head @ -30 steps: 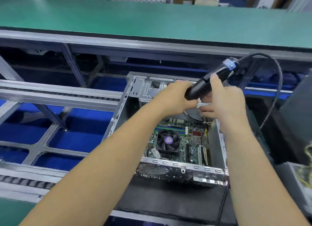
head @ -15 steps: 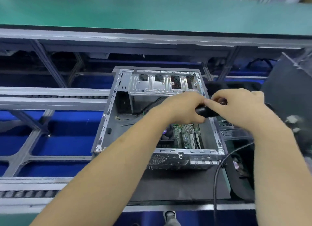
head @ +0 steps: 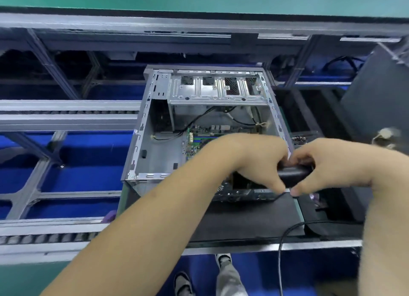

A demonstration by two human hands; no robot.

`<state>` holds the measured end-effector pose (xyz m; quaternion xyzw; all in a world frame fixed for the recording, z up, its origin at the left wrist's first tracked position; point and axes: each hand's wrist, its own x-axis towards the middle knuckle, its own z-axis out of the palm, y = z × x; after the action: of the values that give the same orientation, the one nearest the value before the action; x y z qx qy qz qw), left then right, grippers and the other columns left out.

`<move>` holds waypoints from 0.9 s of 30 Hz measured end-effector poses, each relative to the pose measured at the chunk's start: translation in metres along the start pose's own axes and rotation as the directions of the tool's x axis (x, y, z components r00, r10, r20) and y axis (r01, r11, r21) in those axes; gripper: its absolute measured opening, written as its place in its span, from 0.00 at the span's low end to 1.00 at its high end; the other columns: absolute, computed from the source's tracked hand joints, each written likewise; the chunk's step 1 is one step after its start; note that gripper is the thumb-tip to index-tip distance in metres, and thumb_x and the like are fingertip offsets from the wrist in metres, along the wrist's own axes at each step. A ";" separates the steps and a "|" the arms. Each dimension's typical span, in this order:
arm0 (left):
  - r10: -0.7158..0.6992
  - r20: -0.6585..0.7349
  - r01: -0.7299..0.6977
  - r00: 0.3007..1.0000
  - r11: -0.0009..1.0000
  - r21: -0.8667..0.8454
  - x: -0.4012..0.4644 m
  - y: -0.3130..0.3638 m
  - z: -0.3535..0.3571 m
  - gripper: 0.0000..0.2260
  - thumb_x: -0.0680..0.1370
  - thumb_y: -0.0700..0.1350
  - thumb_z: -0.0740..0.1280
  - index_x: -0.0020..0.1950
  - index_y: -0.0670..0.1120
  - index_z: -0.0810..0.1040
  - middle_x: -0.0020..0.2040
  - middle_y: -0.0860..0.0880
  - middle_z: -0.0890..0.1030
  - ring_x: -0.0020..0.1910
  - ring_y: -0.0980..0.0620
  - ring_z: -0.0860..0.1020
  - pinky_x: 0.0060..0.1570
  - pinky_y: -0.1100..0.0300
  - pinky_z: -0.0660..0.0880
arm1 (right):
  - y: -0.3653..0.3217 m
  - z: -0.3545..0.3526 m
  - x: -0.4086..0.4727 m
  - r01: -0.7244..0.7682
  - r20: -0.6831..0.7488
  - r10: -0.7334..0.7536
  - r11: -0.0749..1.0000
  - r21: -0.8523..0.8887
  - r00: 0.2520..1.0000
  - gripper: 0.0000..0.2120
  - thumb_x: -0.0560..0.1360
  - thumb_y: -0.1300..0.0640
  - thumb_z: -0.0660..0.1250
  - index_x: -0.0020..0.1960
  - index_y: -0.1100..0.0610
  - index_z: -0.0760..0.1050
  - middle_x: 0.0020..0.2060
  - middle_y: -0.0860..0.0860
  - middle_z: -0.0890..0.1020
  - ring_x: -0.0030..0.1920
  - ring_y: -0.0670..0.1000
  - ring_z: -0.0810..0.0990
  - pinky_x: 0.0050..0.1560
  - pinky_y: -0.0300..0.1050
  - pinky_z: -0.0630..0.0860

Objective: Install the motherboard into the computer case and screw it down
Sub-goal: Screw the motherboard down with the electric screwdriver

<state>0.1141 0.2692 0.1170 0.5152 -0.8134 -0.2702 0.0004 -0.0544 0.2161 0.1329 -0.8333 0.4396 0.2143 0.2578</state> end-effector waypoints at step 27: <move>-0.421 -0.041 0.409 0.906 0.846 0.344 -0.013 -0.030 0.173 0.12 0.76 0.41 0.70 0.58 0.46 0.76 0.55 0.47 0.81 0.53 0.43 0.81 0.43 0.54 0.69 | 0.000 0.223 0.083 -0.052 -0.376 -0.029 0.978 -0.204 0.926 0.26 0.72 0.33 0.67 0.65 0.44 0.74 0.61 0.43 0.79 0.66 0.50 0.74 0.66 0.53 0.62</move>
<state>0.0972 0.3465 -0.0404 0.6657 -0.7171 -0.1268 -0.1627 -0.0404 0.3022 -0.0885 -0.8789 0.4607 0.0968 0.0776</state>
